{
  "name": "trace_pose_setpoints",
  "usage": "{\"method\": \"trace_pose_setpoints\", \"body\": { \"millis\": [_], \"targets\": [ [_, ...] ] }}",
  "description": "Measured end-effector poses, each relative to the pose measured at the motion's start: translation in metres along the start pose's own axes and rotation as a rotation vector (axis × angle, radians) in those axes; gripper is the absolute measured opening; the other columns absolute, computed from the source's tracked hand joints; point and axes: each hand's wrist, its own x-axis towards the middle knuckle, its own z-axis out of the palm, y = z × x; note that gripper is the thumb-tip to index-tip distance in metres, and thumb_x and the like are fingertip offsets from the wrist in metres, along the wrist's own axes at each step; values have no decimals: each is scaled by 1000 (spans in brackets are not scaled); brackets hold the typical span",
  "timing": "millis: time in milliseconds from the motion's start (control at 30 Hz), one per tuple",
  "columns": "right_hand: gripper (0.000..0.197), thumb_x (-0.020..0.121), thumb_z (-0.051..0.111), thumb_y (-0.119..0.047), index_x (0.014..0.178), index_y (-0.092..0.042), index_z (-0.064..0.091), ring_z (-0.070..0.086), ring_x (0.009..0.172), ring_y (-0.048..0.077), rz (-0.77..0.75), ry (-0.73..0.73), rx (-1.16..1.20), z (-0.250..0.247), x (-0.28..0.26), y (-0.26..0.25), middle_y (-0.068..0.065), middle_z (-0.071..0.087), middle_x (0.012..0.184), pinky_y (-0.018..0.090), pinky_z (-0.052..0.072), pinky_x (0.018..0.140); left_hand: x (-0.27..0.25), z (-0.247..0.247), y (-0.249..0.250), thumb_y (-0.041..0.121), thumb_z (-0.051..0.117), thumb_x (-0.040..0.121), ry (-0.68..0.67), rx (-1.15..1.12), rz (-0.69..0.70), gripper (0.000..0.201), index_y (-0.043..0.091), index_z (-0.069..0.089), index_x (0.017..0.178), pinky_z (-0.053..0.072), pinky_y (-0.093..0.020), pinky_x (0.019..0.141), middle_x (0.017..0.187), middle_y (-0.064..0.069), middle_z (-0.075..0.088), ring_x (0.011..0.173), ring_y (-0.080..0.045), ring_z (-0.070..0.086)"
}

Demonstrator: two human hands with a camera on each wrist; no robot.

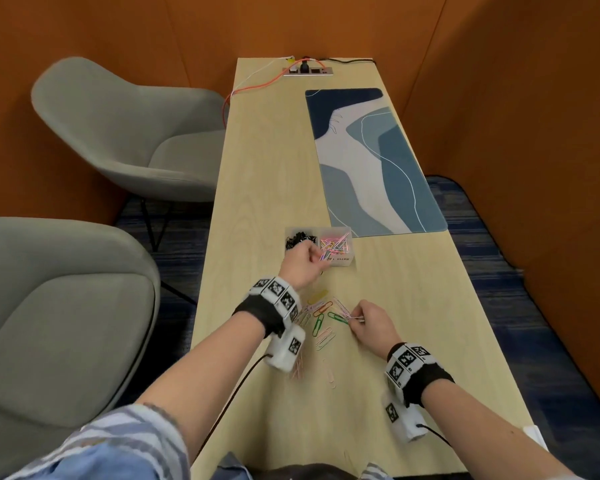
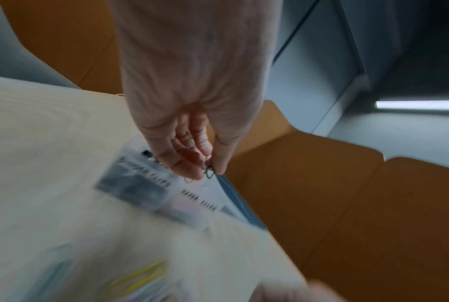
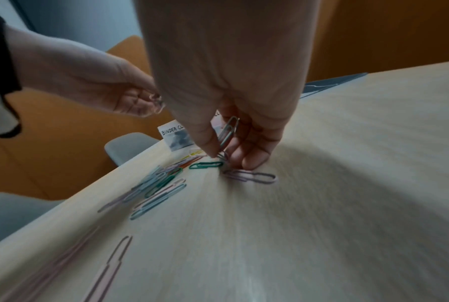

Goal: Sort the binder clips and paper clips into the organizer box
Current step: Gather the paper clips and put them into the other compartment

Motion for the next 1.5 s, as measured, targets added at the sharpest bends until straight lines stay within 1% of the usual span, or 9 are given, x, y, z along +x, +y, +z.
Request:
{"method": "trace_pose_setpoints", "body": {
  "millis": [200, 367, 633, 800, 933, 1133, 1233, 1366, 1500],
  "targets": [
    [13, 82, 60, -13, 73, -18, 53, 52, 72, 22, 109, 20, 227, -3, 5, 6, 7, 61, 79, 27, 41, 65, 39, 7, 48, 22, 69, 84, 28, 54, -116, 13, 10, 65, 83, 51, -36, 88, 101, -9, 69, 96, -25, 65],
    [7, 84, 61, -10, 78, -10, 57, 57, 58, 22, 208, 44, 538, -20, 7, 5, 10, 62, 65, 35, 53, 64, 57, 12, 51, 22, 70, 82, 27, 174, -193, 33, 3, 64, 108, 55, -36, 87, 112, -13, 69, 103, -29, 66],
    [12, 85, 54, 5, 75, -2, 56, 53, 35, 4, 192, 118, 716, -68, 61, -34, 12, 53, 60, 17, 52, 44, 41, -6, 28, 13, 53, 87, 141, 93, -109, 23, 13, 69, 104, 52, -31, 90, 109, -8, 71, 104, -26, 65],
    [20, 79, 56, -5, 61, -12, 58, 68, 69, 30, 178, 169, 398, -73, 106, -64, 14, 65, 66, 43, 59, 77, -3, -23, -18, 15, 53, 88, 214, 125, -55, 16, 16, 66, 98, 52, -32, 85, 98, -6, 71, 93, -25, 65],
    [20, 86, 55, -11, 101, -7, 66, 62, 105, 31, 129, 186, 168, -70, 99, -81, 16, 69, 106, 38, 49, 95, -33, -26, -59, 20, 50, 92, 178, 293, -51, 18, 15, 62, 105, 52, -39, 91, 110, -6, 66, 99, -22, 61],
    [27, 86, 51, -11, 111, -10, 61, 58, 109, 28, -83, 75, 4, -32, 46, -64, 10, 62, 118, 30, 43, 91, -78, 4, -76, 60, 59, 80, -166, 700, 24, 88, 23, 19, 148, 36, -47, 107, 153, -2, 28, 134, -27, 33],
    [70, 81, 63, -36, 142, -19, 34, 35, 135, 29, -137, -184, -180, -7, 22, -51, 7, 36, 149, 42, 32, 110, -77, 17, -77, 64, 65, 70, -184, 805, 48, 107, 28, 5, 151, 31, -50, 107, 159, 2, 13, 136, -31, 27],
    [92, 76, 61, -58, 149, -30, 13, 5, 147, 28, -190, -264, -402, 18, 5, -40, -5, 7, 160, 50, 15, 116, -64, 12, -74, 61, 65, 74, -188, 867, 83, 88, 26, 26, 145, 42, -43, 97, 151, 1, 30, 125, -30, 35],
    [61, 86, 56, -35, 142, -26, 34, 28, 137, 27, -257, -109, -457, 24, 2, -34, -1, 31, 152, 43, 31, 108, -62, 5, -77, 28, 61, 88, -138, 787, 154, 42, 22, 50, 129, 48, -38, 90, 132, 0, 48, 117, -26, 43]
  ]
}}
